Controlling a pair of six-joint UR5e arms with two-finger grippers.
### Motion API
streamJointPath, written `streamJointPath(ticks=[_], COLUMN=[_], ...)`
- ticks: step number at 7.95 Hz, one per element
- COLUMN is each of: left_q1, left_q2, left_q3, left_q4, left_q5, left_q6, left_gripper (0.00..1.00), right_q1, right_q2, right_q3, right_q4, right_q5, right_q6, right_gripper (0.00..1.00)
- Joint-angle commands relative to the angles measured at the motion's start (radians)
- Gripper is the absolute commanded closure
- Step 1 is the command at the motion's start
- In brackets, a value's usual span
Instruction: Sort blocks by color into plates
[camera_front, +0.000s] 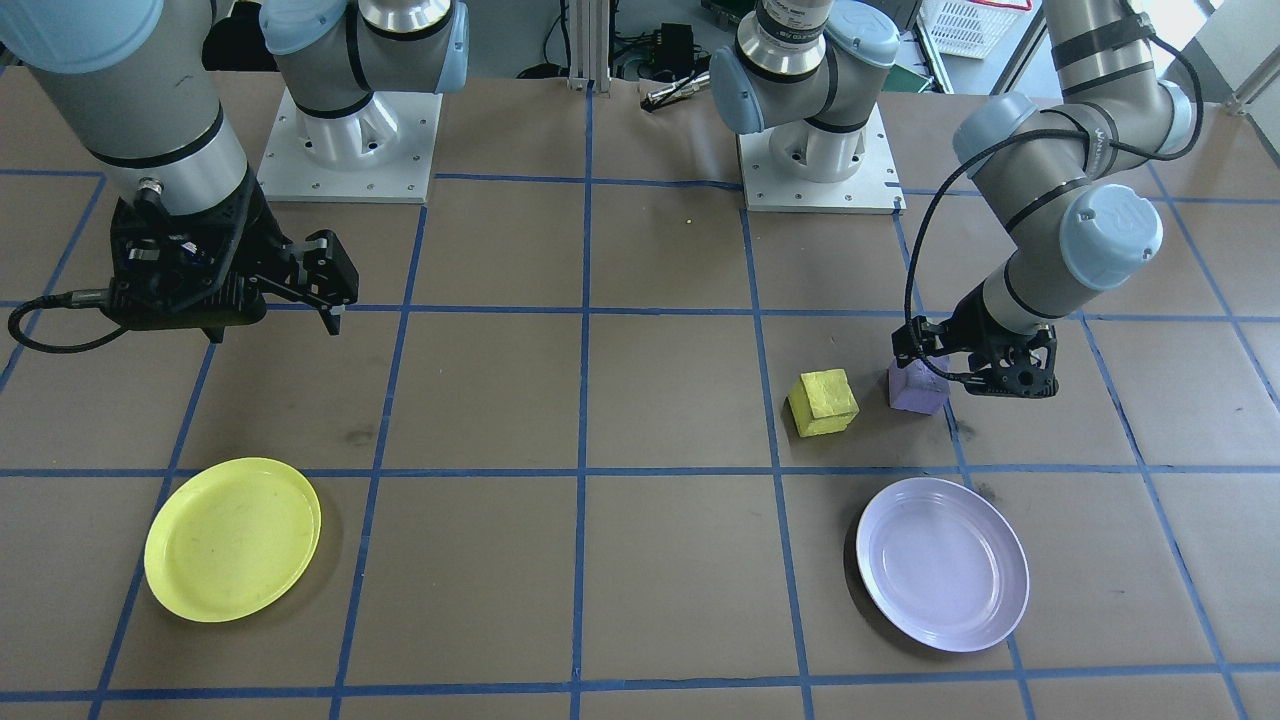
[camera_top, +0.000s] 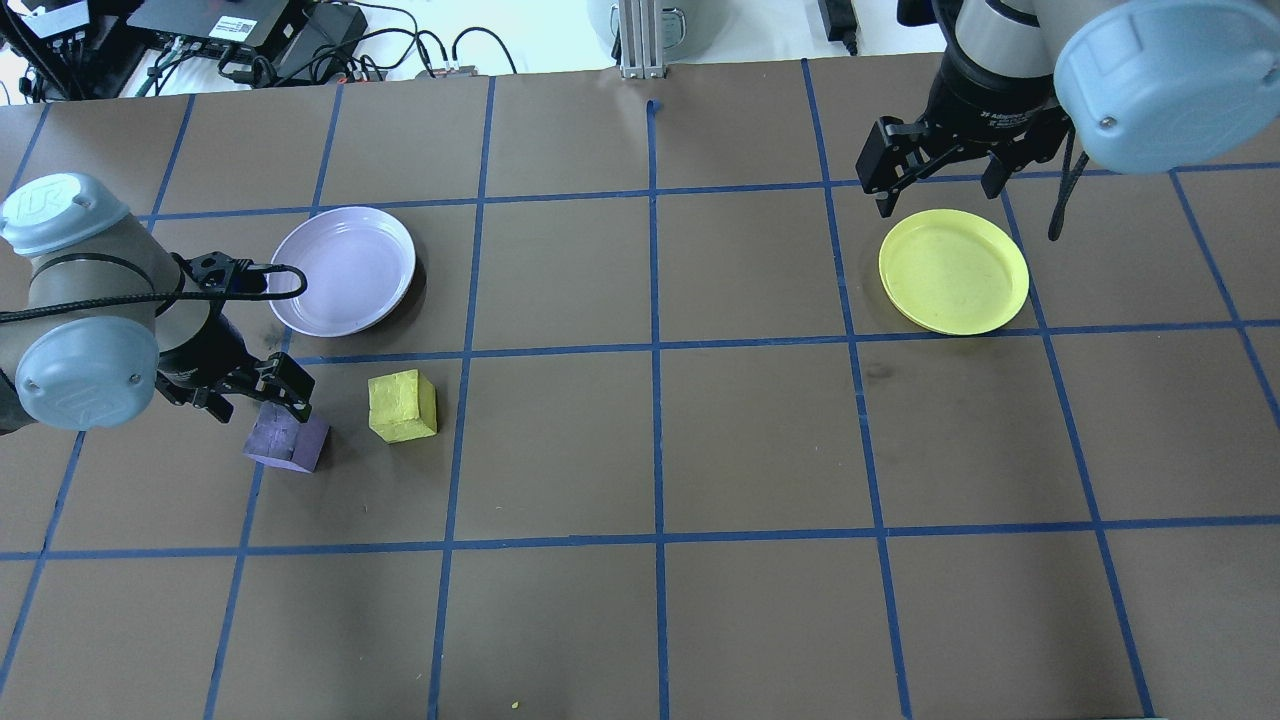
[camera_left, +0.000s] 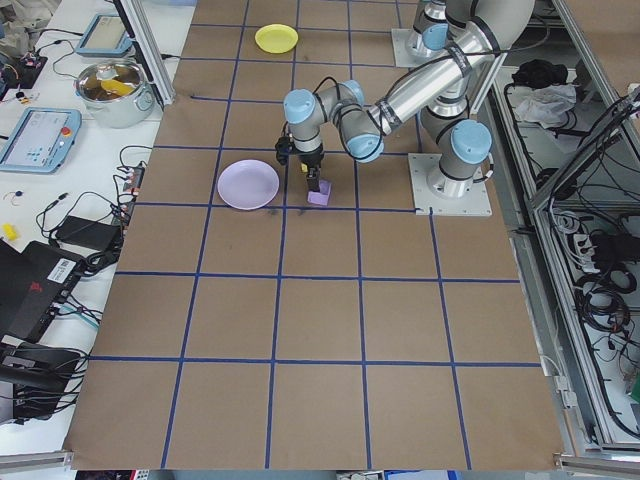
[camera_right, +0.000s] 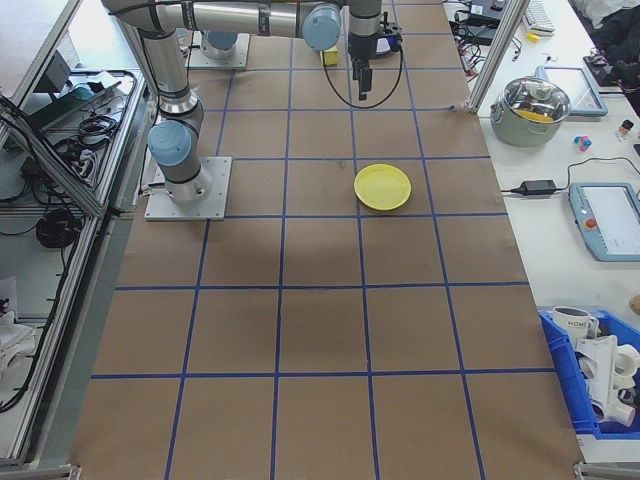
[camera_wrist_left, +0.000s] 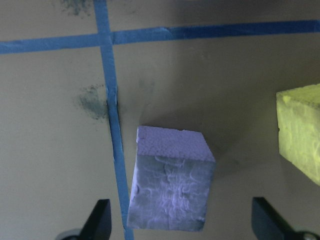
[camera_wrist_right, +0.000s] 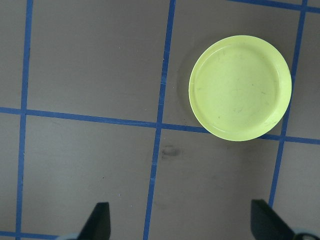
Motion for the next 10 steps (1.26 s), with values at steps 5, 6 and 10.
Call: streamJointPath(ticks=[5, 6, 10], left_q1=[-0.001, -0.001, -0.001], left_q2=[-0.088, -0.093, -0.094], left_q3=[-0.002, -0.002, -0.001], left_q4=[0.046, 0.047, 0.039], left_q5=[0.028, 0.028, 0.032], left_q6=[0.006, 0.004, -0.040], left_gripper=[0.00, 0.00, 0.71], right_q1=[0.000, 0.000, 0.000], right_q2=[0.000, 0.000, 0.002], right_q3=[0.000, 0.000, 0.000], right_q4=[-0.019, -0.019, -0.021], right_q5=[0.016, 0.016, 0.014], right_q6=[0.014, 0.015, 0.017], right_gripper=[0.00, 0.00, 0.00])
